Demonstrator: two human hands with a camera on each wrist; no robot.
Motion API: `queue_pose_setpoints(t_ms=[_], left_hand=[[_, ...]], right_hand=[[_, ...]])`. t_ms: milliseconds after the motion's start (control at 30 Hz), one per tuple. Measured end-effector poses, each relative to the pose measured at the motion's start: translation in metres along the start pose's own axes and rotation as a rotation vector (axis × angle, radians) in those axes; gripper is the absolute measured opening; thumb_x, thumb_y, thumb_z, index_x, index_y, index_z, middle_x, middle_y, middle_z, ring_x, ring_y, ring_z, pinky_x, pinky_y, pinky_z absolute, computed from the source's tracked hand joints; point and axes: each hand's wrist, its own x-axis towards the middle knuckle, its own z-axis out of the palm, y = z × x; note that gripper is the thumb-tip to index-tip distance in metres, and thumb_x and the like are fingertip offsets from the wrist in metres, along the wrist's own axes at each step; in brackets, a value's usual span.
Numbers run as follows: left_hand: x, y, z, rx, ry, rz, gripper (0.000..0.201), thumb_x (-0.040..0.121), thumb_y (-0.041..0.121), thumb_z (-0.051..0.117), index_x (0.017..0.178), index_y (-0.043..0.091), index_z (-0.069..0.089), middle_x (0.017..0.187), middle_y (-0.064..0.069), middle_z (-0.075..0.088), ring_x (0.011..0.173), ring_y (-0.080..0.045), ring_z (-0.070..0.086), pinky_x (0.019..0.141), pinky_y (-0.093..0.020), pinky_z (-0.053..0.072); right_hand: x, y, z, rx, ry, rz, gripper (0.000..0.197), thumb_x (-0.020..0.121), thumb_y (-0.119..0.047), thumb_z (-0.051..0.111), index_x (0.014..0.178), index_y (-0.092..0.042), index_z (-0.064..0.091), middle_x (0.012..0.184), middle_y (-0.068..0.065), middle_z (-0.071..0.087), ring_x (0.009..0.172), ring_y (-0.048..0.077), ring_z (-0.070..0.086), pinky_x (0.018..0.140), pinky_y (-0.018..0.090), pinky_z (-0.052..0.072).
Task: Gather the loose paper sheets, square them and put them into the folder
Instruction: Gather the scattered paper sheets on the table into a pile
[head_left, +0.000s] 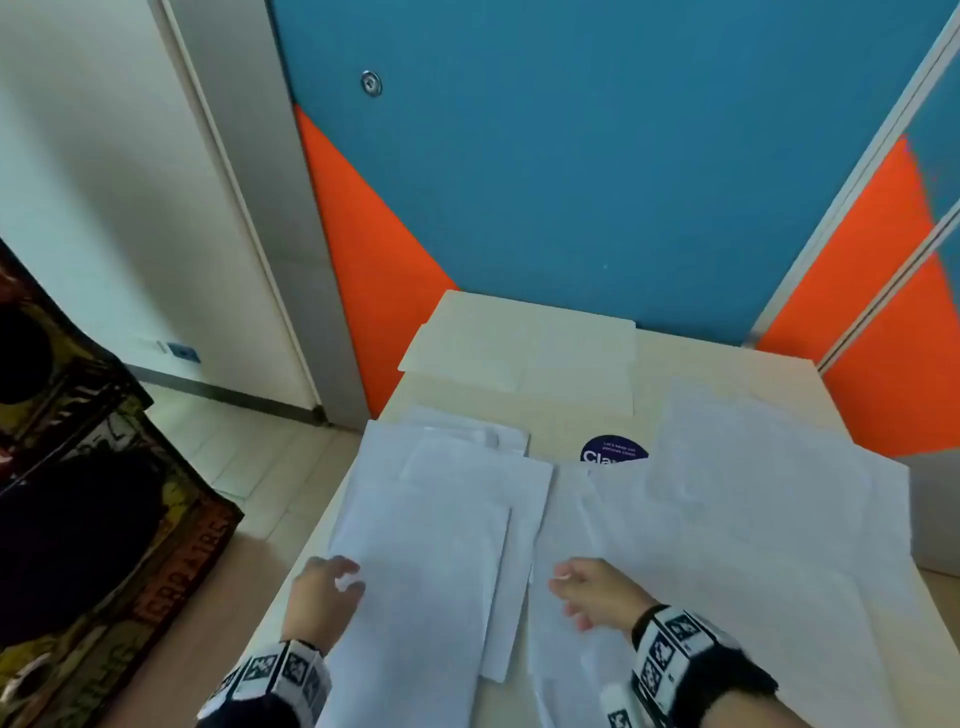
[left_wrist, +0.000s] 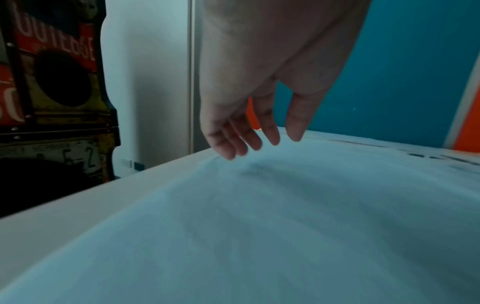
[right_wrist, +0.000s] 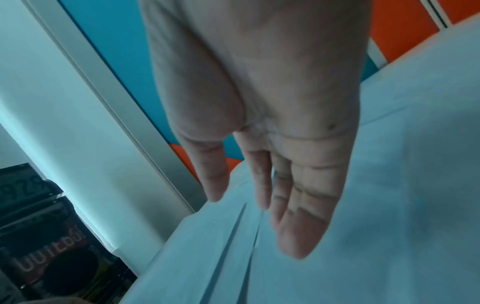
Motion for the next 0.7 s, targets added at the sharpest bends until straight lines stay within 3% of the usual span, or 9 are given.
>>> queue_pose_setpoints(t_ms=[67,133,200,300,433,600,700], left_hand=[[0.014,-0.002,-0.008,0.055,0.071,-0.089,0.035,0.083,0.019,0.063,0.117,0.010,0.063,0.128,-0.017,0.051,0.115,-0.034,0.049,0.099,-0.036,0.039],[0.025,0.001,-0.015,0.126,0.040,-0.161,0.054,0.083,0.030,0.062,0.132,0.010,0.050,0.138,-0.016,0.041,0.124,-0.035,0.040,0.104,-0.038,0.035],[0.035,0.005,-0.015,0.201,-0.020,-0.200,0.069,0.082,0.040,0.062,0.139,0.008,0.038,0.141,-0.016,0.036,0.128,-0.035,0.035,0.105,-0.039,0.034],[0.050,0.012,-0.012,0.248,-0.020,-0.243,0.079,0.078,0.051,0.063,0.136,0.005,0.037,0.140,-0.016,0.035,0.128,-0.034,0.034,0.103,-0.041,0.038],[0.063,0.027,-0.001,0.298,-0.001,-0.290,0.086,0.071,0.058,0.066,0.132,0.003,0.040,0.137,-0.016,0.035,0.127,-0.033,0.035,0.099,-0.042,0.040],[0.077,0.045,0.011,0.223,-0.021,-0.324,0.088,0.069,0.052,0.071,0.132,0.001,0.037,0.135,-0.016,0.041,0.125,-0.031,0.042,0.099,-0.038,0.039],[0.092,0.049,0.012,0.043,-0.067,-0.359,0.087,0.067,0.041,0.078,0.131,-0.001,0.036,0.130,-0.017,0.052,0.119,-0.032,0.053,0.097,-0.040,0.046]], right_hand=[[0.019,-0.009,0.012,-0.034,0.087,0.071,0.055,0.091,-0.028,0.053,0.138,-0.003,0.037,0.112,0.010,0.053,0.086,0.017,0.058,0.065,0.023,0.049],[0.035,-0.020,0.022,-0.106,0.191,0.128,0.065,0.088,-0.033,0.056,0.141,0.000,0.034,0.139,0.015,0.040,0.118,0.027,0.052,0.087,0.030,0.050],[0.046,-0.029,0.032,-0.204,0.318,0.195,0.065,0.085,-0.038,0.058,0.135,0.000,0.041,0.141,0.017,0.035,0.127,0.032,0.043,0.100,0.036,0.042],[0.052,-0.045,0.040,-0.274,0.418,0.260,0.066,0.081,-0.043,0.060,0.130,-0.002,0.044,0.136,0.016,0.037,0.125,0.033,0.040,0.099,0.039,0.040],[0.066,-0.059,0.056,-0.269,0.453,0.300,0.082,0.075,-0.048,0.065,0.135,-0.001,0.033,0.139,0.015,0.032,0.129,0.031,0.033,0.099,0.044,0.039],[0.078,-0.076,0.071,-0.201,0.521,0.307,0.094,0.069,-0.037,0.074,0.140,0.000,0.024,0.141,0.012,0.029,0.130,0.030,0.030,0.100,0.043,0.039],[0.083,-0.081,0.073,-0.225,0.497,0.325,0.089,0.072,-0.030,0.073,0.139,0.000,0.023,0.140,0.013,0.028,0.128,0.030,0.033,0.098,0.040,0.041]])
